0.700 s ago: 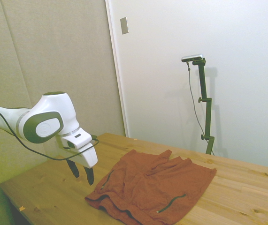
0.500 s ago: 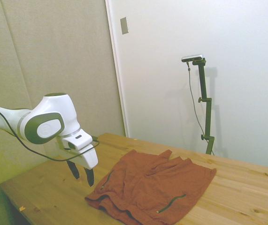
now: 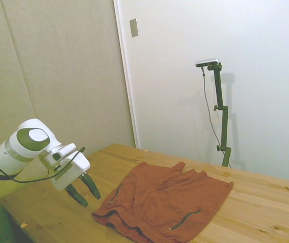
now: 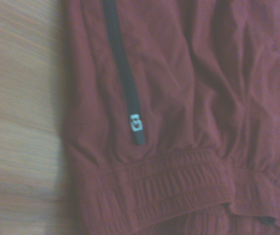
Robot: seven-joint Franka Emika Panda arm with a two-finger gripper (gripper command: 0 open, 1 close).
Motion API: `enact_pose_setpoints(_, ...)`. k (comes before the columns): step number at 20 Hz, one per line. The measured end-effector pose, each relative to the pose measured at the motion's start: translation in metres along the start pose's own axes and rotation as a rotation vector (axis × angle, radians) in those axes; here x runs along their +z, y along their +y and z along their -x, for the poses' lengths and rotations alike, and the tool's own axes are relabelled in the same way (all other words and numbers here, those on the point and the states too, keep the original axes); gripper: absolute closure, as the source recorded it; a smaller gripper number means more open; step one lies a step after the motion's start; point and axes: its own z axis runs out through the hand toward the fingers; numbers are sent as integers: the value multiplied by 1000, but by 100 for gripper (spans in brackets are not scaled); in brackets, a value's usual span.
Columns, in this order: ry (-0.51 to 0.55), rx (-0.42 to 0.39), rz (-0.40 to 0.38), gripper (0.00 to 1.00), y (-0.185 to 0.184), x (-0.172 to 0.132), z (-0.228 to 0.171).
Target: Fold the shorts
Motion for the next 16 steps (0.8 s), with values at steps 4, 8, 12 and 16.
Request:
enact_pose_setpoints(4, 51, -25, 43, 0, -16, 12, 14)
enact_pose_setpoints(8, 50, -51, 35, 0, -33, 15, 21)
enact_pose_setpoints(12, 45, -73, 28, 0, -45, 16, 28)
enact_pose_setpoints(16, 47, -72, 53, 0, -46, 26, 26)
